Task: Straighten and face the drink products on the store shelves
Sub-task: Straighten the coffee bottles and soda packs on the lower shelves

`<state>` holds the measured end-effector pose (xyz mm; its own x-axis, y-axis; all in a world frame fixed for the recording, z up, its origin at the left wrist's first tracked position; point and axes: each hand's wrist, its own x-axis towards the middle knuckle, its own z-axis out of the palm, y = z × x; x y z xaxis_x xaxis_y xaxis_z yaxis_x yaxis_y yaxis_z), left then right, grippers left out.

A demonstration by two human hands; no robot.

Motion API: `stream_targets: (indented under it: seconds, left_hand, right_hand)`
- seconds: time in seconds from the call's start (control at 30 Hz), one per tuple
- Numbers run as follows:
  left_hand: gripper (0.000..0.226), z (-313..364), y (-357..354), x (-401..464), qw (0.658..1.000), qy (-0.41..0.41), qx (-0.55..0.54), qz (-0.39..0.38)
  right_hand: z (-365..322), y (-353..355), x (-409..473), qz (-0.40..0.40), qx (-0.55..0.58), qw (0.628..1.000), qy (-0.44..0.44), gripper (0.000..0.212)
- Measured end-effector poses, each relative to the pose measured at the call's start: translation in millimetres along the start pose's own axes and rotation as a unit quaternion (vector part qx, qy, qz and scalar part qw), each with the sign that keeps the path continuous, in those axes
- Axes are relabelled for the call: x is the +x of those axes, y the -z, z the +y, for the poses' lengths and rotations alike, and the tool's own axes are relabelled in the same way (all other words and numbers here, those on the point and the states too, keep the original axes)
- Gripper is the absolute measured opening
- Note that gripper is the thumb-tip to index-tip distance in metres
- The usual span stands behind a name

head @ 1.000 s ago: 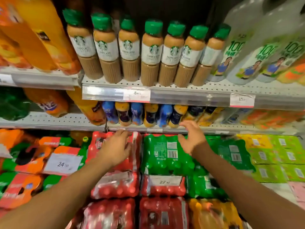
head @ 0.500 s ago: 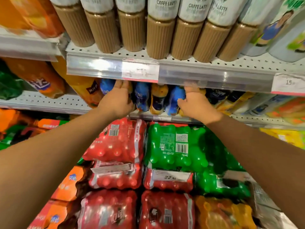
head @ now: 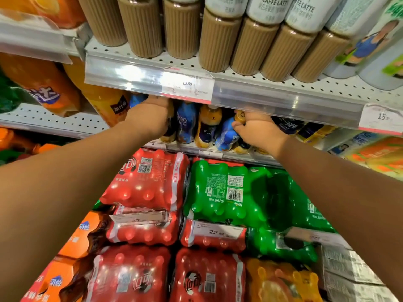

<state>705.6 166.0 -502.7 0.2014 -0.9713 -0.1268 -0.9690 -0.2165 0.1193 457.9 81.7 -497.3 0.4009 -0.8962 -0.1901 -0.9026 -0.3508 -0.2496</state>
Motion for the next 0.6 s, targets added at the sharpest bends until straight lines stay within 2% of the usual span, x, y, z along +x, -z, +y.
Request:
stream_targets:
  seconds: [0.03,0.1,0.23,0.43,0.53,0.6]
  left_hand:
    - [0.026,-2,0,0,1.000,0.003,0.000,0.009]
    - [0.025,-6,-1,0,0.999,0.007,-0.017,0.028]
    - [0.031,-8,-9,-7,0.993,0.002,-0.101,0.053]
    - [0.034,-13,-14,-29,0.983,-0.032,-0.153,0.095]
    - [0.036,-16,-10,-46,0.976,-0.026,-0.181,0.121]
    - [0.036,-19,-1,-56,0.968,-0.015,-0.206,0.139]
  right_hand:
    - [0,1,-1,-0.007,0.007,1.000,0.004,0.029]
    - [0,6,0,-0.018,0.000,1.000,0.012,0.036]
    - [2,10,0,0.001,-0.015,0.999,0.045,0.030]
    - [1,4,-19,0.023,0.008,0.996,0.081,0.031]
    - [-1,4,-56,0.078,0.004,0.984,0.157,0.033]
    - [-9,7,-79,0.095,0.002,0.981,0.171,0.032]
